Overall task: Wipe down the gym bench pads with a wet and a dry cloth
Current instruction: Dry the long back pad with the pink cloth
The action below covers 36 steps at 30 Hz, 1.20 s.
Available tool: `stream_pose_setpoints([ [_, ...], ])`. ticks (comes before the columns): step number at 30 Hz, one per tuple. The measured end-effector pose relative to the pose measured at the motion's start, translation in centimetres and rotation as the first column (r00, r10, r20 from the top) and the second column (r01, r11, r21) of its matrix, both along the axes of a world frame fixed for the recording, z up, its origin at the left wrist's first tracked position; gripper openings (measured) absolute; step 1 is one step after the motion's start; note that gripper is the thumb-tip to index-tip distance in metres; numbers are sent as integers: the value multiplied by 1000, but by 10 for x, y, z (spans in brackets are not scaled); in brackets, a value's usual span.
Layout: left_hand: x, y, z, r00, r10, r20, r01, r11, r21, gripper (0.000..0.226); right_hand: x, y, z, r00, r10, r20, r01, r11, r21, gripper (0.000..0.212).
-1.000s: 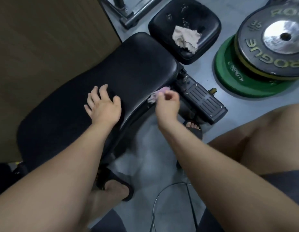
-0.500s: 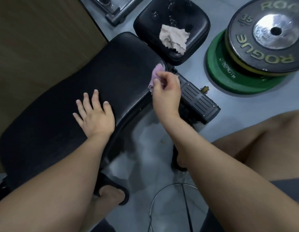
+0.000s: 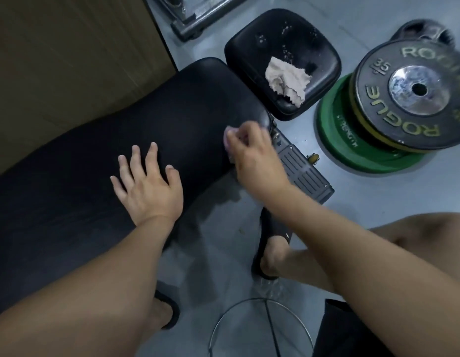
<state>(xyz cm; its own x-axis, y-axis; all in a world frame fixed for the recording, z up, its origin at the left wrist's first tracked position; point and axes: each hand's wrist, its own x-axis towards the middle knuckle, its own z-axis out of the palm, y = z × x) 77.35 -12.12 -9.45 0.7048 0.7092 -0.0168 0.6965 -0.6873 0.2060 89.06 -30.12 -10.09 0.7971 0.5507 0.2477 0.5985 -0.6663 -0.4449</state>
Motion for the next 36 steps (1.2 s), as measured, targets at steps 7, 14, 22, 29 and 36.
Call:
stream_pose_setpoints([
  [7,1,2,-1,1000,5,1,-5,1000,11,57,25,23,4,978,-203,41,202,979,15,24],
  [14,-1,4,-3,999,14,40,-15,1000,19,58,66,20,12,991,-97,89,99,995,-28,13],
  [22,-1,6,-3,999,18,47,-18,1000,16,59,11,19,8,970,227,85,-213,966,-144,20],
  [29,-1,7,-3,997,15,78,-17,1000,21,59,101,44,14,984,-99,151,111,991,-73,17],
  [36,-1,8,-2,997,22,77,-23,1000,16,59,70,25,20,990,93,106,-79,989,-127,21],
])
